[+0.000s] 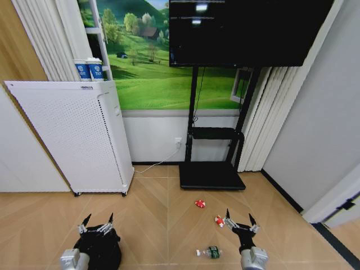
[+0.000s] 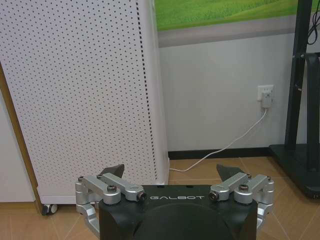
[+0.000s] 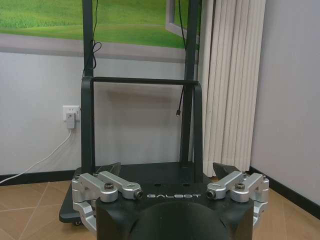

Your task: Pick up the trash bin and place the garbage on the floor into it.

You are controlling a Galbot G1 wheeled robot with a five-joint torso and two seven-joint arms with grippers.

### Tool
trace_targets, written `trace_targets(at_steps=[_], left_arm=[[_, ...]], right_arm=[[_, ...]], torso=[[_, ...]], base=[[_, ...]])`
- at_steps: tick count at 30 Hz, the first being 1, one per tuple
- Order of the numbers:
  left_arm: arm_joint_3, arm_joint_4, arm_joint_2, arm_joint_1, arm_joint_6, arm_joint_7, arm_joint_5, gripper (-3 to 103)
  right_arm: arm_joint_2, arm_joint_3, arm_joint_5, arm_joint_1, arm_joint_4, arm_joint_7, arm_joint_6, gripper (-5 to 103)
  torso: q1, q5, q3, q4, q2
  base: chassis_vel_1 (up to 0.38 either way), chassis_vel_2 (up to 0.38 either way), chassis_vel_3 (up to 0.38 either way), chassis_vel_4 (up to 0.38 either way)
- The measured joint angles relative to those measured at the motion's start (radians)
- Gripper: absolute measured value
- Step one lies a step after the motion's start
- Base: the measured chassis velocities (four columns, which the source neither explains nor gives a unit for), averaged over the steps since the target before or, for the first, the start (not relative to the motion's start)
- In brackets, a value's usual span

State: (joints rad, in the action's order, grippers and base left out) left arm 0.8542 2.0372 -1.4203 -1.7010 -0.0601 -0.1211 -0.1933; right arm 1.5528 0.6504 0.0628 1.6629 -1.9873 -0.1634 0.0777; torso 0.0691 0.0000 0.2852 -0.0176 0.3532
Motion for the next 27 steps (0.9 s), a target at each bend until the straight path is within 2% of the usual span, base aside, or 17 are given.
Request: trace_targets(at_steps=[27], left_arm=[[-0.018, -0.006, -0.011, 0.015, -0.002, 0.000, 0.009, 100]], right_arm=[[0.005, 0.001, -0.007, -0.003, 0.013, 0.001, 0.008, 100]], torso=[[-0.036, 0.0000, -0.069, 0.0000, -0.105]], base=[[0.000, 0.000, 0.000, 0.000]])
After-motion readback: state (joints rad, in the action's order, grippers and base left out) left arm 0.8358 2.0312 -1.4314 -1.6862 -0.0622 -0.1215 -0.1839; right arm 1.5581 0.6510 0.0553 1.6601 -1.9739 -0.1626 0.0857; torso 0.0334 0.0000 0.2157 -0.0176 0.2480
